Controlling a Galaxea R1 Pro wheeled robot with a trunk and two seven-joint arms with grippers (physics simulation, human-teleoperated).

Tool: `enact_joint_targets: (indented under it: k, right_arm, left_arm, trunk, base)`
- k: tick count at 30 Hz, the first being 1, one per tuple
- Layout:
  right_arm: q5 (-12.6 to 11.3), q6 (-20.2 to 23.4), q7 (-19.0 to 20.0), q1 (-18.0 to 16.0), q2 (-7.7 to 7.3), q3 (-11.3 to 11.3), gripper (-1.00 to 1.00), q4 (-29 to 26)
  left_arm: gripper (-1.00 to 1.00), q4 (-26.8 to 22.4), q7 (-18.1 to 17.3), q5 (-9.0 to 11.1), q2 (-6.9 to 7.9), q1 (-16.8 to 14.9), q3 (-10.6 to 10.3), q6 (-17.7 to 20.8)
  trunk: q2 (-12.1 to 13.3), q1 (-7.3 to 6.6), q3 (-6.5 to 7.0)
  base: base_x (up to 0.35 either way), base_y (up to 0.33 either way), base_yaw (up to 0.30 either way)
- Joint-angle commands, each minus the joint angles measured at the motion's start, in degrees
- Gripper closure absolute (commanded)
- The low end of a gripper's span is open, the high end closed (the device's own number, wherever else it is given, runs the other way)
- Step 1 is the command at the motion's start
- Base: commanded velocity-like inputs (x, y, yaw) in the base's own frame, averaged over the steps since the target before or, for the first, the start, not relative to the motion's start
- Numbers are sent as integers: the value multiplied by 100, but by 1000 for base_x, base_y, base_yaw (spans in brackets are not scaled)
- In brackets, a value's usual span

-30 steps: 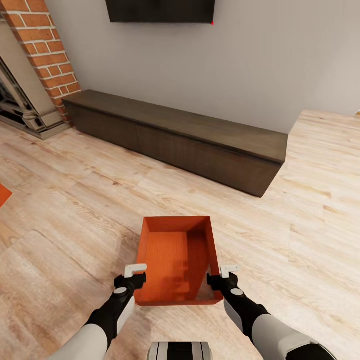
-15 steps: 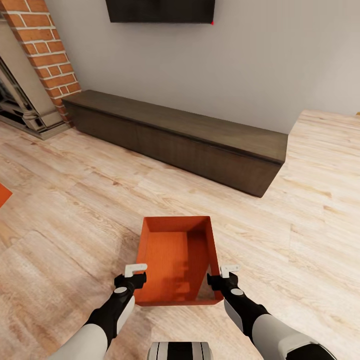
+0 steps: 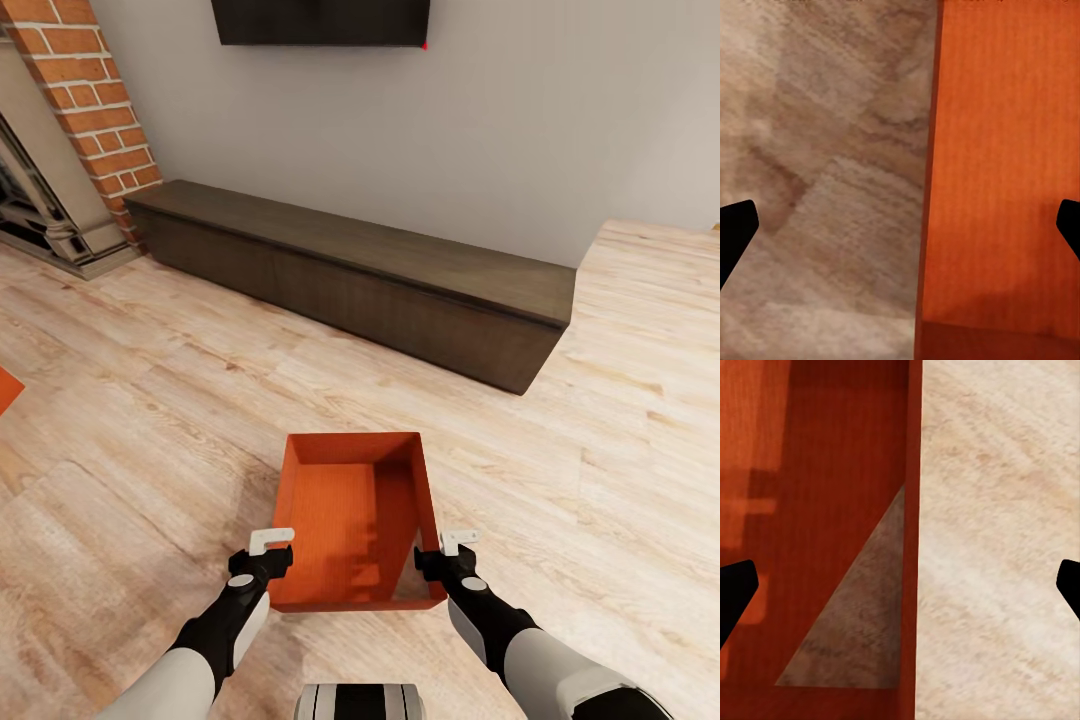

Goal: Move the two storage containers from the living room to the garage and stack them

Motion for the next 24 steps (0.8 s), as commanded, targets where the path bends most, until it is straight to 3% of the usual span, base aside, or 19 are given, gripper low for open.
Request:
enact_joint_targets:
  k: [1,24]
  right_arm:
    - [-61,-24,-27,-4,-1,49,-100,6]
    - [-61,-26,-27,-4,-1,49,-100,15]
  left_arm:
    - [-100,-11,8,-14,-4,0,21,19]
    - [-100,-44,9,-15,-4,0,35,-33]
  trunk:
    - [-1,-1,-4]
    - [-1,-1,-4]
  base:
    - [0,0,0]
    - [15,0,0]
